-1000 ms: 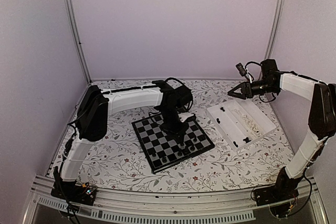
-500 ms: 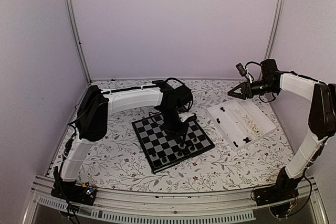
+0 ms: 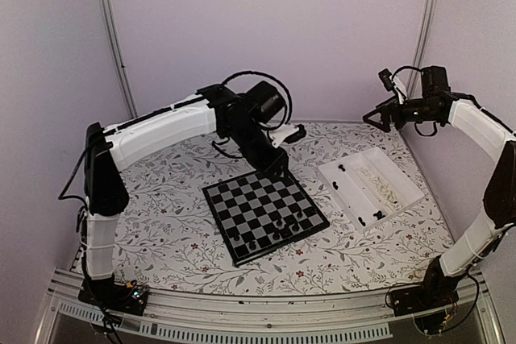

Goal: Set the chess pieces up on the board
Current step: Pick up the chess piece from the storage box.

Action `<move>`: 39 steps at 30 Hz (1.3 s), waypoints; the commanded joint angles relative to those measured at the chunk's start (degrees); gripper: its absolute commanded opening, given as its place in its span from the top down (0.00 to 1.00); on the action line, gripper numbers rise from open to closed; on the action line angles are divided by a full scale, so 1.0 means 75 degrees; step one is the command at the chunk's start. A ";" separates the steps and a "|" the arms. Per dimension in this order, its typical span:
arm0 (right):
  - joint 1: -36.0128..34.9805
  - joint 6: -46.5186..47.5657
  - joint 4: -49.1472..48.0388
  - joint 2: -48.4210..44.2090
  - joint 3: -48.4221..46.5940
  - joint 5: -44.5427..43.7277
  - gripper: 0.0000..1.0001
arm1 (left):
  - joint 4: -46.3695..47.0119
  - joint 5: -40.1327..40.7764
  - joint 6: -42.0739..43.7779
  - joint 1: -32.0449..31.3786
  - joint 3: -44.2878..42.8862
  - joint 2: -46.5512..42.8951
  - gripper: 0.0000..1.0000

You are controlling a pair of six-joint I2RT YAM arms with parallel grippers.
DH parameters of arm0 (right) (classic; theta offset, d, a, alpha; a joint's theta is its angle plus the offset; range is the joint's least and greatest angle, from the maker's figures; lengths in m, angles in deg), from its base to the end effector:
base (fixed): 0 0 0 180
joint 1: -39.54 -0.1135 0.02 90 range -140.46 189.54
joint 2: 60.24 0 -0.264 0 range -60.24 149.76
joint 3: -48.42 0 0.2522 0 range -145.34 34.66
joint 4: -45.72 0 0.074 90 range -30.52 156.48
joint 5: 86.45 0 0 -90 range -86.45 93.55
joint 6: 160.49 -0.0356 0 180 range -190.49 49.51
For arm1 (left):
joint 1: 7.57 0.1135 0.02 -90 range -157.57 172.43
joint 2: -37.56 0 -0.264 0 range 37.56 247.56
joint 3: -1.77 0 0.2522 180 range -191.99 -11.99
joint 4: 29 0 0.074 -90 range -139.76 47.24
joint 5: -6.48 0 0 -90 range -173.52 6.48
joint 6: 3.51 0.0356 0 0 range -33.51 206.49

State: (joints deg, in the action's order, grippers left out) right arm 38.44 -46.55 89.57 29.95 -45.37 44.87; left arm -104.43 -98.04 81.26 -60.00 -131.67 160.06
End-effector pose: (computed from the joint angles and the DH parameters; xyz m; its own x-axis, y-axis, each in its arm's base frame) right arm 0.3489 0.0302 0.3282 -0.3801 -0.3121 -0.8707 -0.7358 0.6724 0.0802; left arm 0.2711 -0.3670 0.2861 -0.6239 0.6664 -0.4082 0.7795 0.5678 -0.2646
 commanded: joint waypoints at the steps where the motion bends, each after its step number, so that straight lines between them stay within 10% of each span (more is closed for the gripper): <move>1: 0.0744 -0.0248 -0.0290 -0.0085 -0.0270 0.0649 0.01 | 0.1274 0.1209 0.0881 0.0041 -0.0049 -0.0856 0.71; 17: -0.1494 -0.0490 0.0841 0.1760 0.0363 -0.2029 0.53 | 0.4293 0.3497 0.0724 0.0466 0.2342 -0.1513 0.71; 39: -0.2347 -0.0731 0.1478 0.3618 -0.0225 -0.3070 0.59 | 0.4775 0.4341 0.0686 0.0697 0.3439 -0.2402 0.66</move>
State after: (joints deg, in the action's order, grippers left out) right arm 22.02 -51.42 99.45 55.11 -44.87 21.84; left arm -68.48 -67.36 86.26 -54.80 -104.94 142.07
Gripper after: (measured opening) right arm 0.417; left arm 0.344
